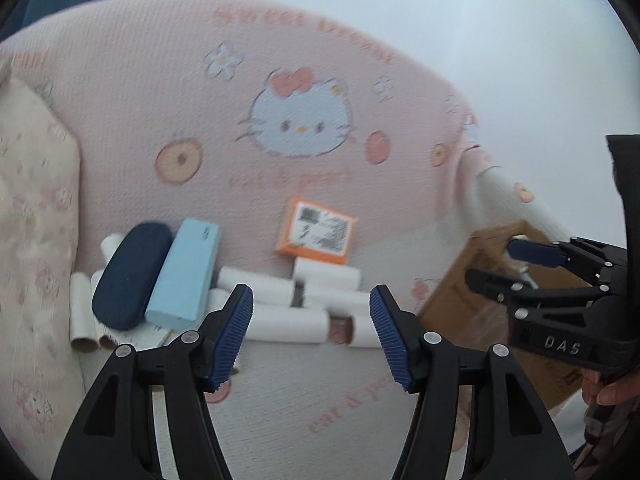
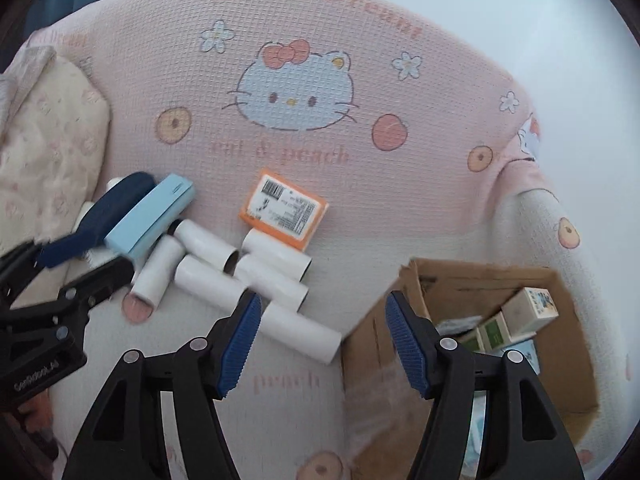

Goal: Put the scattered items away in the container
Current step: 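Raise both open grippers out of the carton toward the tube pile, then move both grippers down onto the orange-and-white tissue pack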

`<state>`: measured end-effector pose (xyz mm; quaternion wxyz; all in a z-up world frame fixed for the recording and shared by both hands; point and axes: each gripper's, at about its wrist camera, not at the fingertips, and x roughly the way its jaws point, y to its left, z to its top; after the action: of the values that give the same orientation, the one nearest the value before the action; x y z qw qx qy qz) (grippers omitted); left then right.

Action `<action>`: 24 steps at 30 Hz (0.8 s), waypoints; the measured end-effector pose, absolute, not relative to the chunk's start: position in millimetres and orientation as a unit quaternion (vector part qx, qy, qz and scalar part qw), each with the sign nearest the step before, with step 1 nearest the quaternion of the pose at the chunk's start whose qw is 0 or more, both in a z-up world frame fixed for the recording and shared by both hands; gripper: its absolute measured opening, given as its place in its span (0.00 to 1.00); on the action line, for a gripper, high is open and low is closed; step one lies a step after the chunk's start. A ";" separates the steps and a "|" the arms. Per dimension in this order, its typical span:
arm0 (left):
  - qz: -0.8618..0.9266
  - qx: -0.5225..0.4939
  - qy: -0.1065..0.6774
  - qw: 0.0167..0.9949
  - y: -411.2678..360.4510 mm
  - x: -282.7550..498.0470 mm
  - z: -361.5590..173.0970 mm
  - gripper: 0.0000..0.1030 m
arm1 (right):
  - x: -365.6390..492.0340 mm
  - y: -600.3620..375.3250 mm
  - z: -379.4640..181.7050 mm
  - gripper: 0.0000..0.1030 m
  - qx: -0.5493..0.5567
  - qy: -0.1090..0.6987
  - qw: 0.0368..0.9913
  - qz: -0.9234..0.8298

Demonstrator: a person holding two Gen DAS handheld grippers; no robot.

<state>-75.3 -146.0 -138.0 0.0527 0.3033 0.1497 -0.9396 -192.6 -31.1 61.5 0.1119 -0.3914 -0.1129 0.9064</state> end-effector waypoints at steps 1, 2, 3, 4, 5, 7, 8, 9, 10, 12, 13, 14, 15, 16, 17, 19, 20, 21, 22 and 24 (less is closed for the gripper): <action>-0.936 0.315 0.142 0.062 -149.6 -82.8 -143.3 0.63 | -198.8 -34.3 56.1 0.61 -0.375 -0.123 0.116 0.912; -0.935 0.322 0.131 0.069 -152.6 -89.7 -147.0 0.63 | -204.2 -38.9 51.3 0.61 -0.360 -0.138 0.113 0.916; -0.936 0.324 0.121 0.070 -155.2 -95.9 -148.9 0.63 | -209.7 -44.3 45.5 0.61 -0.348 -0.157 0.108 0.918; -0.937 0.323 0.112 0.068 -158.6 -103.3 -150.2 0.63 | -214.6 -48.7 40.4 0.61 -0.341 -0.172 0.104 0.918; -0.937 0.325 0.106 0.066 -161.8 -110.2 -151.6 0.63 | -222.4 -54.0 32.4 0.61 -0.332 -0.189 0.101 0.918; -0.935 0.336 0.096 0.061 -168.1 -127.0 -154.8 0.63 | -236.4 -57.3 20.1 0.61 -0.326 -0.191 0.093 0.921; -0.934 0.341 0.091 0.059 -170.1 -135.1 -155.9 0.63 | -244.4 -56.2 14.8 0.61 -0.324 -0.181 0.092 0.924; -0.933 0.345 0.086 0.057 -171.7 -143.8 -156.6 0.63 | -251.5 -53.6 11.3 0.61 -0.323 -0.171 0.088 0.927; -0.932 0.348 0.084 0.050 -173.1 -153.3 -157.3 0.63 | -260.4 -51.0 7.6 0.61 -0.323 -0.164 0.066 0.930; -0.932 0.351 0.078 0.038 -175.2 -172.8 -158.6 0.63 | -283.1 -43.7 -1.3 0.61 -0.333 -0.149 0.068 0.928; -0.932 0.352 0.076 0.033 -176.0 -181.7 -159.5 0.63 | -294.4 -39.2 -4.9 0.61 -0.338 -0.140 0.070 0.928; -0.932 0.353 0.077 0.026 -177.2 -190.6 -160.4 0.63 | -303.2 -33.2 -6.3 0.61 -0.344 -0.130 0.072 0.927; -0.931 0.355 0.083 0.018 -179.3 -200.6 -161.7 0.63 | -310.0 -28.3 -7.5 0.61 -0.347 -0.120 0.072 0.927; -0.929 0.358 0.090 0.013 -181.8 -210.3 -163.8 0.63 | -317.9 -22.7 -8.9 0.61 -0.350 -0.108 0.067 0.928; -0.927 0.362 0.096 0.010 -184.2 -219.9 -166.7 0.63 | -327.1 -15.2 -11.1 0.61 -0.354 -0.091 0.066 0.928; -0.923 0.370 0.102 0.012 -189.4 -237.4 -172.1 0.63 | -339.3 -4.1 -17.7 0.61 -0.365 -0.065 0.071 0.926; -0.922 0.372 0.110 0.007 -191.8 -246.0 -174.9 0.63 | -343.0 -0.4 -21.8 0.61 -0.372 -0.053 0.073 0.924; -0.919 0.374 0.123 -0.002 -194.6 -253.6 -177.5 0.63 | -345.8 5.0 -26.5 0.61 -0.378 -0.033 0.071 0.922; -0.916 0.376 0.140 -0.011 -198.3 -260.9 -180.1 0.63 | -347.4 9.6 -30.7 0.61 -0.381 -0.013 0.069 0.922; -0.905 0.385 0.181 -0.017 -208.1 -276.5 -187.5 0.63 | -352.4 16.8 -40.1 0.61 -0.378 0.015 0.069 0.923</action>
<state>-276.5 -208.1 -187.5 -0.0172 0.3853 0.1814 -0.9046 -352.4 16.8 -40.1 0.0690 -0.3779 0.0146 0.9232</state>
